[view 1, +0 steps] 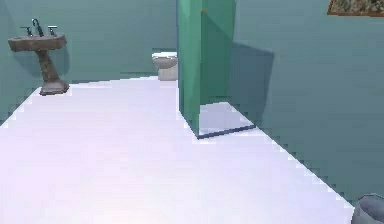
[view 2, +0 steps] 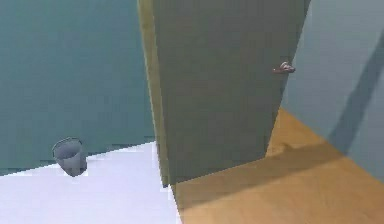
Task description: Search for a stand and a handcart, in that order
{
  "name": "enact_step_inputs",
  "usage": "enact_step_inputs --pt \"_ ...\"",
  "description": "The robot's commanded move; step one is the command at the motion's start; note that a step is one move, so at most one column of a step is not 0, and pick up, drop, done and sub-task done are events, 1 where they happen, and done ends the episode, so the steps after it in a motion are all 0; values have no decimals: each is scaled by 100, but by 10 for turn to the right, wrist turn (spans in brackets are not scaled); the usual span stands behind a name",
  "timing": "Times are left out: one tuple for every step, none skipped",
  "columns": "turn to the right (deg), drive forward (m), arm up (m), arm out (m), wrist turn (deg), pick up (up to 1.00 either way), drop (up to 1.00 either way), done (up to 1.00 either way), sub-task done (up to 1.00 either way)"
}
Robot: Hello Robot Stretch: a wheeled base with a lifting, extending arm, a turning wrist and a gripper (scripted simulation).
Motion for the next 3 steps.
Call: enact_step_inputs --pt "0 5 0 0 0 0 0 0 0" --pt "-450 0 0 0 0 0 0 0 0" --pt "-240 0 0 0 0 0 0 0 0"
